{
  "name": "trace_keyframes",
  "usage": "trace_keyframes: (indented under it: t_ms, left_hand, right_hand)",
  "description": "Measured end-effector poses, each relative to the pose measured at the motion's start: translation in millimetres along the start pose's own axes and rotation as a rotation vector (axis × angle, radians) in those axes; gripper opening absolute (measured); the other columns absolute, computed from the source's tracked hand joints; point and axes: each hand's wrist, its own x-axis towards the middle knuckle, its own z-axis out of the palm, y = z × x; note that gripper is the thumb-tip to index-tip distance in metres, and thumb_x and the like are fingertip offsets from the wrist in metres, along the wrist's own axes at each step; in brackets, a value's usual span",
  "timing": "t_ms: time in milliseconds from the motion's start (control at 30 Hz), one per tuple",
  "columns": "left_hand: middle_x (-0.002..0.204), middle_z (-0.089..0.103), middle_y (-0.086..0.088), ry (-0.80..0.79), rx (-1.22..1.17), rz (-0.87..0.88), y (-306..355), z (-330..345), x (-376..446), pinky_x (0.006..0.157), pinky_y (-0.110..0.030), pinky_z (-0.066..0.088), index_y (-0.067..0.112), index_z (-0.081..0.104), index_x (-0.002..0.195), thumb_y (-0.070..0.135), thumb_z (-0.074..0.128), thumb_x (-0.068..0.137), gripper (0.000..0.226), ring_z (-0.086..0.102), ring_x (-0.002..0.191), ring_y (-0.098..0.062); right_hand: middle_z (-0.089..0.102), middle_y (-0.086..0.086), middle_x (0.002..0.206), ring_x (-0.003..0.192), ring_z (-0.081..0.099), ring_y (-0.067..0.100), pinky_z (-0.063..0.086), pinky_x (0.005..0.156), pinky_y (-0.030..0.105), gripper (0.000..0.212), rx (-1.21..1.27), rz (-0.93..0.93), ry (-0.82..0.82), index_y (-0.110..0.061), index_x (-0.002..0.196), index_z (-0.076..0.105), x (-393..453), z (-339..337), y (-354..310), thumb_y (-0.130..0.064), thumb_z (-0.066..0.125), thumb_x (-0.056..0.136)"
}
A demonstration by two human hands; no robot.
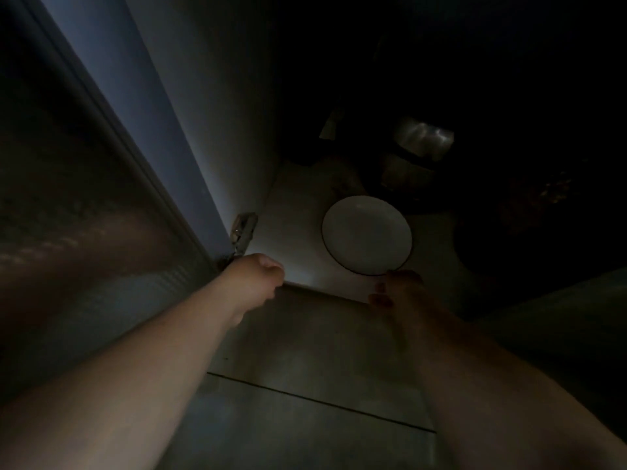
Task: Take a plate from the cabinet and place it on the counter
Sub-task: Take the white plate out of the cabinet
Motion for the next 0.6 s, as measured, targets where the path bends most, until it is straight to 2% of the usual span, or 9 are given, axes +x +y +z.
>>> trace_keyframes:
  t_ms: [67, 133, 233, 267, 300, 367, 433, 500, 600]
  left_hand:
    - [0.085, 0.056, -0.013, 0.015, -0.025, -0.001, -6.3, 0.5, 8.1, 0.058, -0.025, 0.036, 0.022, 0.052, 0.069, 0.010, 0.046, 0.087, 0.022, 0.051, 0.073, -0.020]
    - [0.087, 0.061, -0.010, 0.013, -0.039, -0.028, -15.0, 1.5, 12.7, 0.058, -0.024, 0.040, 0.021, 0.055, 0.073, 0.012, 0.048, 0.088, 0.019, 0.054, 0.071, -0.017]
    - [0.096, 0.066, -0.007, 0.007, -0.048, -0.074, -26.9, 2.5, 15.0, 0.060, -0.025, 0.045, 0.025, 0.058, 0.080, 0.016, 0.050, 0.090, 0.015, 0.058, 0.075, -0.016]
    - [0.095, 0.066, -0.007, 0.009, -0.052, -0.084, -29.2, 2.2, 14.8, 0.060, -0.024, 0.045, 0.025, 0.058, 0.081, 0.016, 0.050, 0.090, 0.015, 0.058, 0.075, -0.016]
    - [0.094, 0.066, -0.007, 0.013, -0.058, -0.094, -30.9, 1.5, 14.8, 0.059, -0.024, 0.045, 0.025, 0.058, 0.081, 0.016, 0.050, 0.090, 0.015, 0.058, 0.073, -0.015]
    - [0.090, 0.064, -0.006, 0.027, -0.089, -0.107, -30.0, -1.5, 12.4, 0.058, -0.023, 0.043, 0.023, 0.058, 0.079, 0.014, 0.049, 0.090, 0.017, 0.056, 0.069, -0.014]
    - [0.088, 0.063, -0.006, 0.029, -0.113, -0.111, -22.9, -2.7, 8.9, 0.058, -0.023, 0.043, 0.022, 0.058, 0.079, 0.014, 0.049, 0.090, 0.016, 0.055, 0.069, -0.015]
    - [0.088, 0.061, -0.005, 0.029, -0.140, -0.107, -9.2, -3.0, 0.1, 0.056, -0.023, 0.042, 0.018, 0.060, 0.087, 0.014, 0.047, 0.090, 0.013, 0.055, 0.068, -0.015]
    - [0.083, 0.057, -0.006, 0.032, -0.189, -0.115, 20.4, -2.7, -22.0, 0.055, -0.024, 0.042, 0.012, 0.056, 0.114, 0.015, 0.047, 0.091, 0.025, 0.053, 0.064, -0.015]
  right_hand:
    - [0.057, 0.013, 0.068, 0.047, 0.057, 0.026, 0.056, 0.059, 0.039, 0.018, 0.050, 0.019, 0.009, 0.006, 0.098, 0.055, 16.4, 7.6, 2.7, -0.006, 0.041, 0.096]
    - [0.060, 0.011, 0.078, 0.057, 0.057, 0.024, 0.055, 0.073, 0.042, 0.021, 0.105, -0.060, 0.010, 0.005, 0.096, 0.056, 26.5, 14.6, 7.7, -0.007, 0.040, 0.096]
    - [0.061, 0.008, 0.092, 0.073, 0.063, 0.016, 0.055, 0.063, 0.024, 0.034, 0.199, -0.157, -0.015, -0.002, 0.128, 0.047, 34.1, 15.8, 13.8, -0.007, 0.039, 0.095]
    - [0.061, 0.010, 0.102, 0.081, 0.064, 0.017, 0.055, 0.064, 0.022, 0.035, 0.109, -0.195, -0.004, -0.008, 0.131, 0.045, 30.9, 16.4, 10.5, -0.011, 0.038, 0.096]
    - [0.061, 0.013, 0.113, 0.092, 0.064, 0.022, 0.054, 0.071, 0.022, 0.034, -0.121, -0.203, 0.017, -0.011, 0.130, 0.046, 28.1, 15.7, 7.1, -0.019, 0.038, 0.098]
    - [0.058, 0.019, 0.125, 0.112, 0.056, 0.033, 0.044, 0.092, 0.030, 0.047, -0.561, -0.209, 0.159, 0.000, 0.120, 0.055, 24.0, 15.5, 3.8, -0.038, 0.040, 0.097]
    - [0.056, 0.021, 0.129, 0.119, 0.051, 0.034, 0.038, 0.099, 0.032, 0.050, -0.657, -0.181, 0.172, 0.002, 0.116, 0.056, 5.7, 11.8, 1.2, -0.041, 0.043, 0.095]
    - [0.054, 0.022, 0.132, 0.120, 0.052, 0.033, 0.042, 0.096, 0.032, 0.045, -0.461, -0.157, 0.143, 0.002, 0.122, 0.052, -19.2, 4.7, -1.5, -0.035, 0.043, 0.097]
    - [0.052, 0.026, 0.131, 0.095, 0.064, 0.027, 0.055, 0.070, 0.027, 0.037, 0.221, -0.110, 0.030, 0.004, 0.132, 0.041, -62.1, -10.7, -4.3, -0.008, 0.040, 0.097]
